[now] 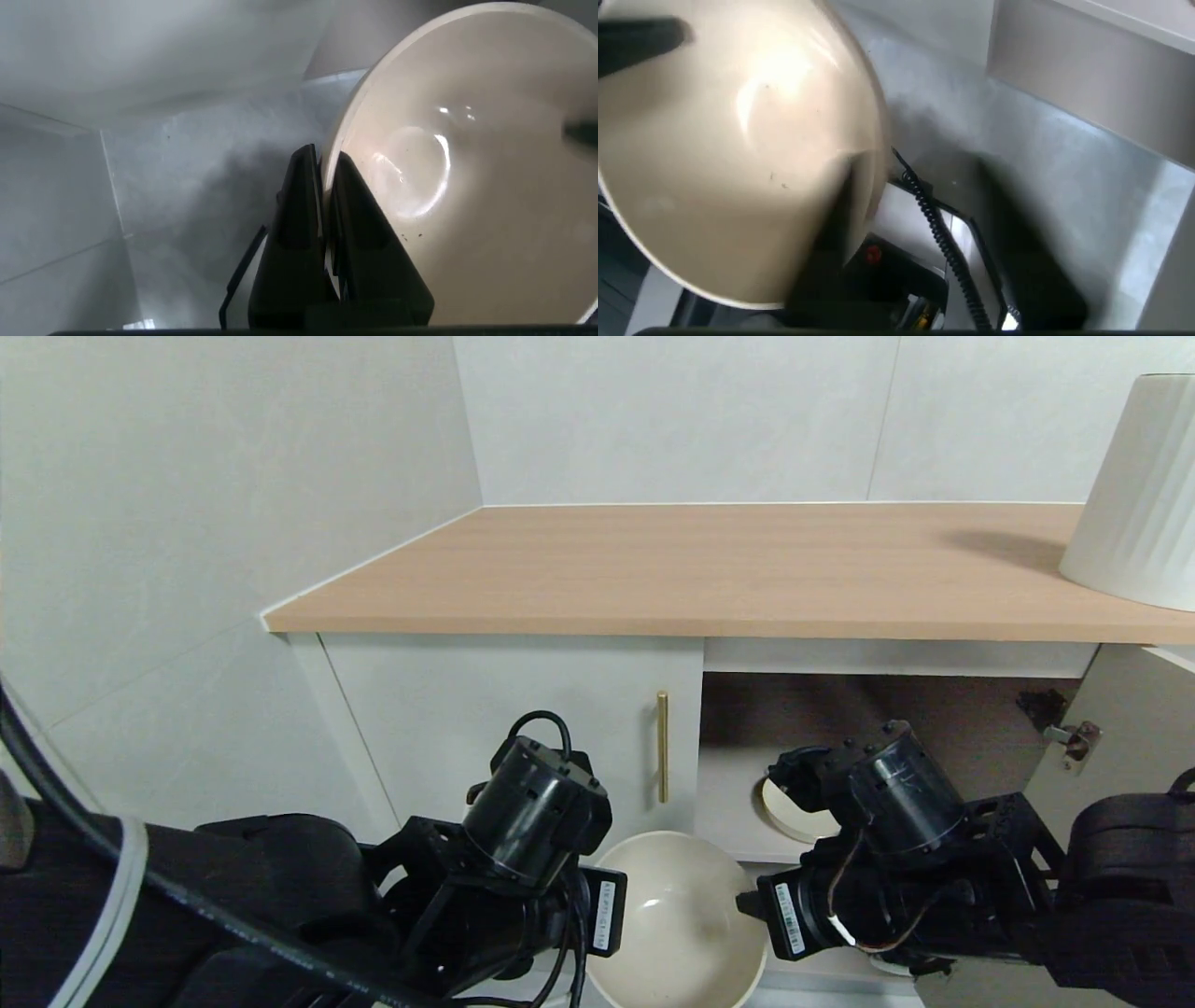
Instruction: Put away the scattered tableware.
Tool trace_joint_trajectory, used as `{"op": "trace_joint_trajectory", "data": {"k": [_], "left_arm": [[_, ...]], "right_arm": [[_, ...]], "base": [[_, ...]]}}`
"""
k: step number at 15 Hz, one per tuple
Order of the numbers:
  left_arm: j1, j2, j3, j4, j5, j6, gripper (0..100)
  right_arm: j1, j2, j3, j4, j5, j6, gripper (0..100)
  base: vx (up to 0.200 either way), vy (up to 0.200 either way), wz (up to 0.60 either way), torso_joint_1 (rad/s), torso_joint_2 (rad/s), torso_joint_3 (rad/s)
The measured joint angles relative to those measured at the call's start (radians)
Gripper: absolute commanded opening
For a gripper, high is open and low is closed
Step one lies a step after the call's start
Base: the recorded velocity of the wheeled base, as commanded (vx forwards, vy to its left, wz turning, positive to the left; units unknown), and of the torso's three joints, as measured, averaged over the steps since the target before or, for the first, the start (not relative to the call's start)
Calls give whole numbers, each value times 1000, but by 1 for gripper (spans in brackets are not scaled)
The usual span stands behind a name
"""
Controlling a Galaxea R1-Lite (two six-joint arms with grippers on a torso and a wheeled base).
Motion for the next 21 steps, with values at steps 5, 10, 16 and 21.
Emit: {"op": "trace_joint_trajectory", "data": {"k": [5, 10, 16, 21], "left_arm": [[-1, -4, 1, 1, -1, -1, 0], [-1, -4, 0, 2, 0, 0, 100], [-1, -7, 1, 1, 1, -1, 100], [0, -11, 1, -8, 1, -1, 100]], "right_arm": [[0, 4, 1, 0, 0, 1, 0], [0, 13, 2, 1, -1, -1, 0], [0, 17, 4, 5, -4, -2, 0], [-19, 37, 5, 3, -103, -2, 0]], "base": [[0, 0, 0, 0, 0, 0], [0, 0, 0, 0, 0, 0], [0, 0, 0, 0, 0, 0], [0, 0, 0, 0, 0, 0]]}}
